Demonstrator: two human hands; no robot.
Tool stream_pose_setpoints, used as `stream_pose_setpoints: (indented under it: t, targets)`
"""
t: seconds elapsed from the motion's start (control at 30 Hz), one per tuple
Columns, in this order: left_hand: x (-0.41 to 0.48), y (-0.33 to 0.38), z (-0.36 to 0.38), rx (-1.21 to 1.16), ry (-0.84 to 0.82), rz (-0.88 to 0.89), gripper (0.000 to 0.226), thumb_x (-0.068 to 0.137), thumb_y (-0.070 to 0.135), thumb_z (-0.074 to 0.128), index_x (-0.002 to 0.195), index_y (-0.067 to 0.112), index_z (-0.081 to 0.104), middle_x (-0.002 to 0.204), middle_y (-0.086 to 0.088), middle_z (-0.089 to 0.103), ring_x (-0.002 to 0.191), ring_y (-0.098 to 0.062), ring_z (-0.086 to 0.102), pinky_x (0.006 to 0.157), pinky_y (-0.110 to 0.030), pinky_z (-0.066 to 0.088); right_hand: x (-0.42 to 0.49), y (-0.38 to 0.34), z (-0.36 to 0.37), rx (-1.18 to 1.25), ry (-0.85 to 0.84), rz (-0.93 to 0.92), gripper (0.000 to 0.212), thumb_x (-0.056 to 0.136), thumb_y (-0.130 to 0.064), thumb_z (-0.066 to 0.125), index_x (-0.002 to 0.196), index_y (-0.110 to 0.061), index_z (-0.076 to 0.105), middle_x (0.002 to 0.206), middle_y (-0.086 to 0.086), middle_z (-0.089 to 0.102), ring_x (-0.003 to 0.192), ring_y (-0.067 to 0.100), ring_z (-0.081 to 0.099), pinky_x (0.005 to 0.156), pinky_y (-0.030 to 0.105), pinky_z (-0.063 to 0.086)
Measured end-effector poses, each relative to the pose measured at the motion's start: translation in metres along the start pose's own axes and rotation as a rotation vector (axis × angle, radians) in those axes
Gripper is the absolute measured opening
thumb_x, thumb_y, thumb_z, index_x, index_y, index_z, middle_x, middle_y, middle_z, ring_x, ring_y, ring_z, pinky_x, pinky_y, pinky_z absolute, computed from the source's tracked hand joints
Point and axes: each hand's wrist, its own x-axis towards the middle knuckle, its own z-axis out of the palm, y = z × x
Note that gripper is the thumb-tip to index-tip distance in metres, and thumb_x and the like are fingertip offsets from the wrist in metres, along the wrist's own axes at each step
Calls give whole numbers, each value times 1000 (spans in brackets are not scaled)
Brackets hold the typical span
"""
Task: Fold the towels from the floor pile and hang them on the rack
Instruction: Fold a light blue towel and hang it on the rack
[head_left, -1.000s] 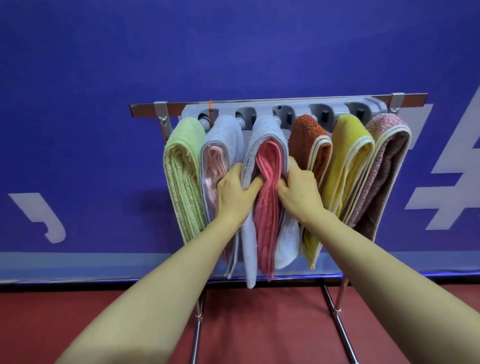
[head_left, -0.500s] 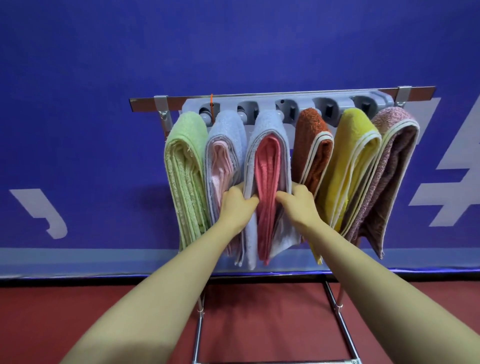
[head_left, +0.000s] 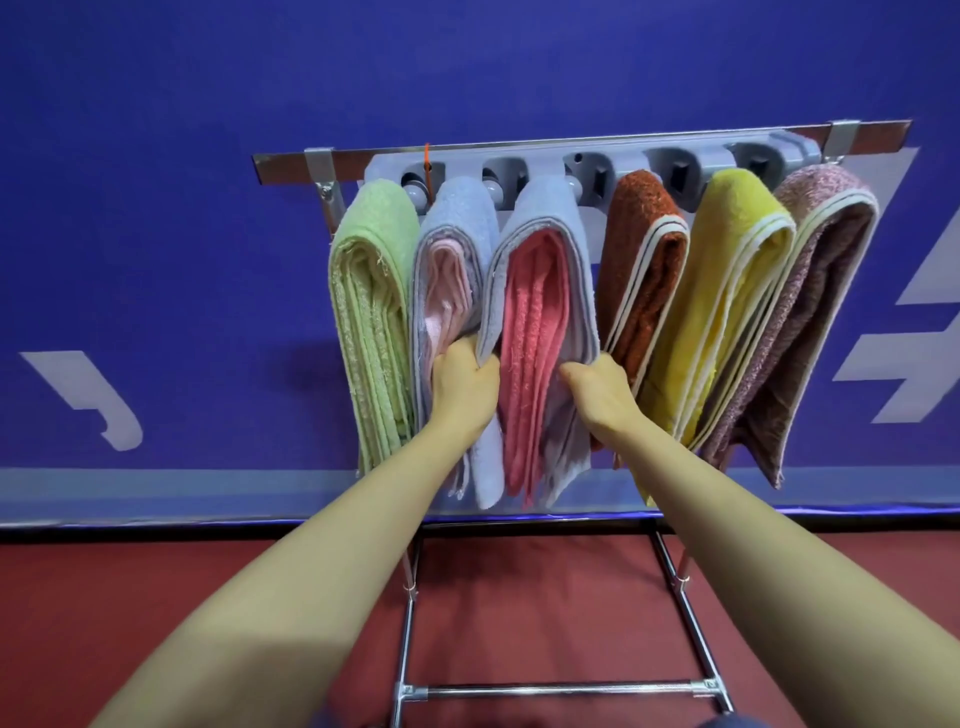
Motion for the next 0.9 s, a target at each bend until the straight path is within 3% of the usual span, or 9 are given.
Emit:
stream_pose_setpoints:
  t: [0.1,0.2,0.33,0.47,0.53,0.6,0.67,0.77,0.9]
  targets:
    - [3,7,1,7,-7,21,44,89,-5,45,56,21,33,55,4,38,53,-7,34,56,-32,16,0,6,-3,-56,-41,-3,19,63,-30,41,65,-11,44,72,16,47,70,25,36,69,48,40]
    - [5,6,6,52,-39,9,42,87,-7,47,57,20,34,59,-7,45,58,-16,38,55,-29,20,1,10,-3,10,-28,35,14,60,-30,48,58,-16,45,63,7,46,67,20,36,62,40,37]
    - [6,3,9,74,-74,24,16,84,-6,52,76,6,61,75,-9,58,72,-22,51,63,-26,34,-2,10,1,88,-57,32,16,57,-26,50,55,-20,35,55,-3,35,61,16,28,56,35,27]
    - [4,-1,16,-146,-227,-86,4,81,8,65,78,10,63,75,-5,64,71,-19,56,71,-27,44,-5,13,3,154,-74,-8,20,59,-23,53,53,-22,34,52,-8,35,54,12,29,54,32,27]
    - [-1,-5,17,-351,-280,-177,20,65,24,68,77,8,64,73,-8,62,71,-20,56,73,-32,45,-7,18,5,177,-96,-30,20,58,-20,53,52,-22,35,52,-11,36,54,10,30,54,31,27]
    - [-9,-5,14,-557,-352,-210,23,64,20,69,82,6,66,75,-7,64,73,-17,61,74,-29,50,-9,24,7,162,-124,-70,11,57,-17,55,54,-20,45,54,-11,43,56,9,36,56,30,32]
    - [-16,-5,14,-610,-415,-156,21,79,12,73,98,4,69,88,-3,72,83,-14,70,79,-25,53,-14,28,8,172,-144,-92,4,62,-12,55,62,-15,53,57,-11,51,59,7,44,58,26,37]
    - [-20,-9,15,-403,-348,-69,29,82,14,82,109,14,71,96,5,76,91,-6,72,81,-21,54,-19,29,9,219,-125,-89,21,77,-5,53,61,-18,51,55,-13,53,55,1,46,56,20,37]
    - [-21,-12,15,-144,-204,-16,33,80,20,81,112,17,71,97,4,75,92,-11,71,83,-24,54,-20,30,10,113,-65,-120,19,75,-12,48,61,-15,36,59,0,34,57,10,29,55,32,24]
